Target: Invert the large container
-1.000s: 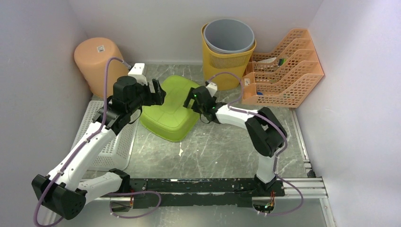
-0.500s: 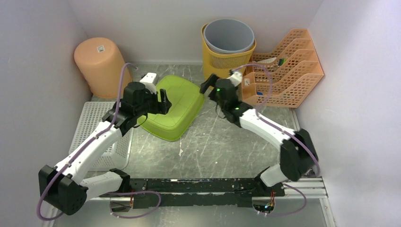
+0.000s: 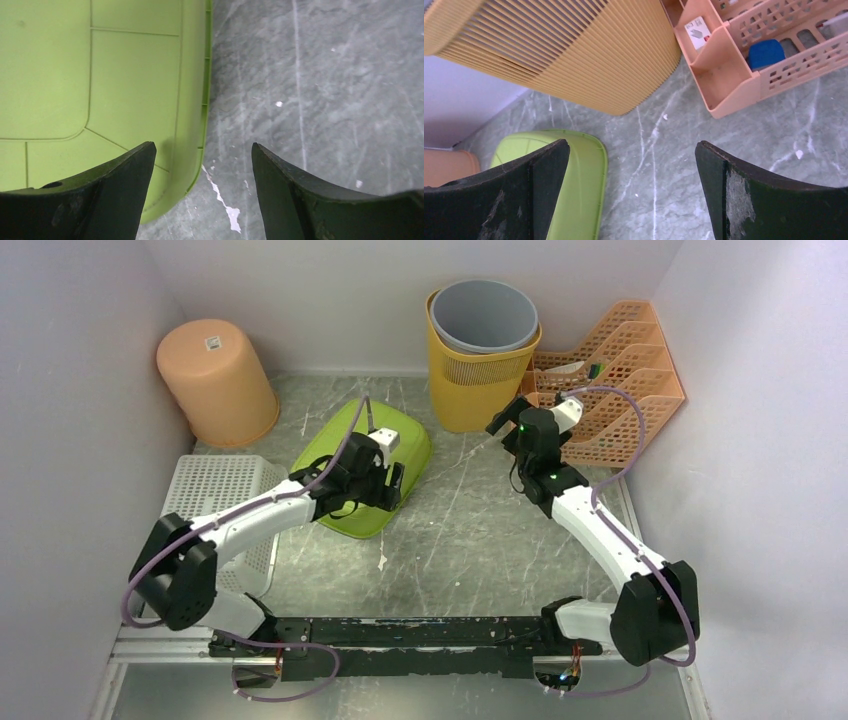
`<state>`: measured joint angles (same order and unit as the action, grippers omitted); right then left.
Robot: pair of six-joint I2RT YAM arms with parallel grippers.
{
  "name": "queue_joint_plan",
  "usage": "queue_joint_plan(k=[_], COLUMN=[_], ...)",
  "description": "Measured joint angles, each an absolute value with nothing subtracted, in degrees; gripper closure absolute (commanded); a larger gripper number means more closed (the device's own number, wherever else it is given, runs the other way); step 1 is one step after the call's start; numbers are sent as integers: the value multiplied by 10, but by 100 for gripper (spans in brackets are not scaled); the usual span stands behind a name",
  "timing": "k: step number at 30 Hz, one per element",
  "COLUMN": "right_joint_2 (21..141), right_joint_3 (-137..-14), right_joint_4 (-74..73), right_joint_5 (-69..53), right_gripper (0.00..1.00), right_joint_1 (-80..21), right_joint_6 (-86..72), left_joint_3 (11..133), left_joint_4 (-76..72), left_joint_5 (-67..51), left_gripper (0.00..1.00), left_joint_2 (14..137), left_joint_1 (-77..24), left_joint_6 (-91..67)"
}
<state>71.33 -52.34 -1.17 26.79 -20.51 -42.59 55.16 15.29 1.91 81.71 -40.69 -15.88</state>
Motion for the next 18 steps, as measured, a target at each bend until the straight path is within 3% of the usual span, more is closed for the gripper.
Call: queue_joint_plan(k=[18], right_joint_2=[681], right_joint_3=[-495], right_joint_4=[-20], right_joint_5=[207], right_gripper=[0], right_joint_1=[-131], right_joint_6=[-402], left_joint_3=[637], left_joint_4=[62], left_joint_5=[166], left_gripper=[16], left_joint_2=[986], left_joint_1=[-391], left_joint_6=[-188])
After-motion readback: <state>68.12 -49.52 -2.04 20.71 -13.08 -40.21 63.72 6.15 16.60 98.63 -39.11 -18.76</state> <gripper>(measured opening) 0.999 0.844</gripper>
